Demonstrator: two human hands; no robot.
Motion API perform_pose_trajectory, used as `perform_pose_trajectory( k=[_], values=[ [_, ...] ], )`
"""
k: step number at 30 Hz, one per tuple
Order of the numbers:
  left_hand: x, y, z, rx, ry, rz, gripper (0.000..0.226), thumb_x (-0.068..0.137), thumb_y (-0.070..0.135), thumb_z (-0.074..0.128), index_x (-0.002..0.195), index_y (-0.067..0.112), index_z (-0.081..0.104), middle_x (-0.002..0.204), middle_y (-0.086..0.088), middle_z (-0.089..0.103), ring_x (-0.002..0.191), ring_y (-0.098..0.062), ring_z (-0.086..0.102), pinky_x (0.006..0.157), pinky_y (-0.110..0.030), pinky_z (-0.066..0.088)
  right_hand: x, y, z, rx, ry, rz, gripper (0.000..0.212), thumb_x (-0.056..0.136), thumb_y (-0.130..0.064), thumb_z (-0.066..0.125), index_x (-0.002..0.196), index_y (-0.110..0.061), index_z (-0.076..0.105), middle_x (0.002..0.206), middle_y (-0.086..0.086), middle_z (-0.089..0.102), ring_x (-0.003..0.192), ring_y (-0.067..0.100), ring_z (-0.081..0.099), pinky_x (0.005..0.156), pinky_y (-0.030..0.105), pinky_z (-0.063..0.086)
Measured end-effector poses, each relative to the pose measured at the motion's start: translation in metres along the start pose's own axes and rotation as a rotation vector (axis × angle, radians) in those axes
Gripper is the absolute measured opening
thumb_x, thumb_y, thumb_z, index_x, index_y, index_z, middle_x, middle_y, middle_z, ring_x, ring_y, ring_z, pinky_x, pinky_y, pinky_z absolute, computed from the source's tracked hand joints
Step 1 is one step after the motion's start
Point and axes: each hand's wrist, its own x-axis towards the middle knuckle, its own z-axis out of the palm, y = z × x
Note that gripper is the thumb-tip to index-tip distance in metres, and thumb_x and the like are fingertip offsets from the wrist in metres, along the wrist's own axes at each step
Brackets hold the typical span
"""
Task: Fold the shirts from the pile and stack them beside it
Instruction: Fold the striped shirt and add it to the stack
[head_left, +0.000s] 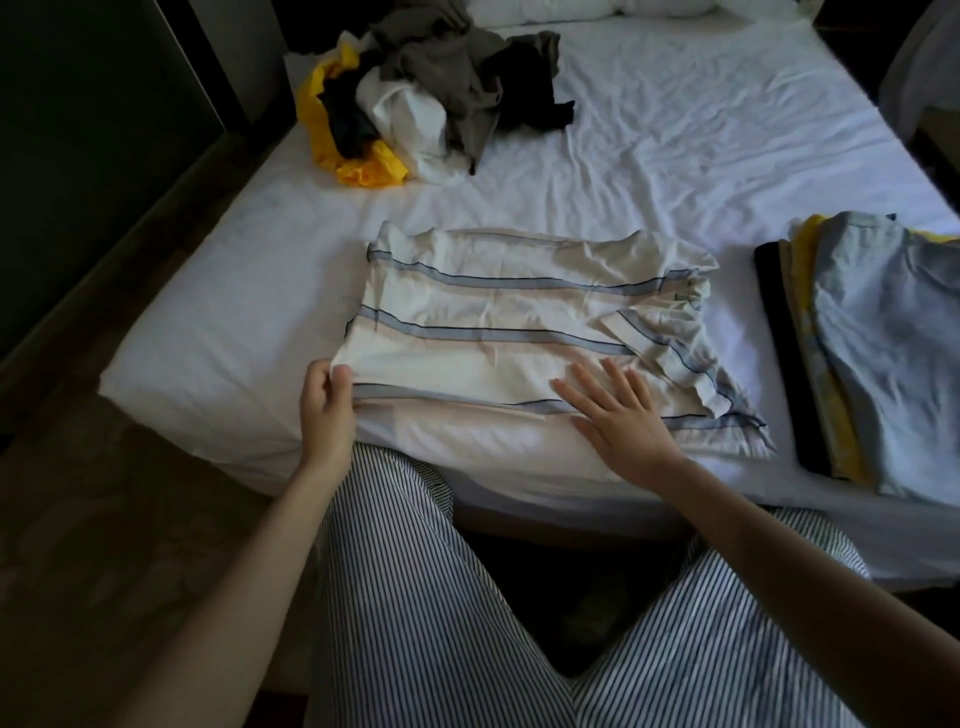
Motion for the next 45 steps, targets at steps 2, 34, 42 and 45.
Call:
perform_pose_trajectory(
  k=[2,34,42,45],
  values=[
    [0.007,-0.008,-0.009,-0.065,0.058,-0.083,0.012,0.101,0.019,0.042,0.099,0.01,0.049,0.08,0.005,0.05,0.069,-0.006,0.049,0.051,-0.012,0.042,-0.002,0.008,0.003,0.025,-0.012,-0.055,0.073,0.081,-0.068,-0.021,0.143,-0.038,0.003,0.154,-0.009,0.006,0.145,0.034,-0.001,0.113,0.04,-0.008],
    [0.134,-0.018,-0.017,-0.485,0.016,-0.766,0.022,0.094,0.007,0.044,0.075,0.012,0.052,0.077,-0.007,0.055,0.066,-0.018,0.055,0.044,-0.023,0.051,0.162,-0.174,-0.001,0.053,-0.159,-0.071,0.061,0.097,-0.053,0.02,0.15,-0.034,-0.005,0.158,0.007,-0.014,0.142,0.036,-0.018,0.113,0.054,-0.015],
    [0.164,-0.007,-0.012,-0.153,-0.128,-0.632,0.043,0.073,0.05,0.071,0.086,0.009,0.063,0.093,-0.01,0.067,0.086,-0.027,0.064,0.079,-0.035,0.052,0.19,-0.168,-0.019,0.119,0.074,-0.049,0.075,0.077,-0.06,0.002,0.139,-0.034,0.037,0.14,0.0,0.043,0.13,0.029,0.033,0.105,0.043,0.02],
    [0.176,-0.001,-0.006,0.078,-0.152,-0.542,0.052,0.075,0.057,0.067,0.086,0.007,0.059,0.085,-0.007,0.061,0.085,-0.026,0.059,0.072,-0.029,0.044,0.219,-0.174,-0.022,0.186,0.215,-0.047,0.065,0.089,-0.048,0.012,0.144,-0.023,0.036,0.142,0.003,0.043,0.133,0.028,0.032,0.106,0.04,0.02]
  ],
)
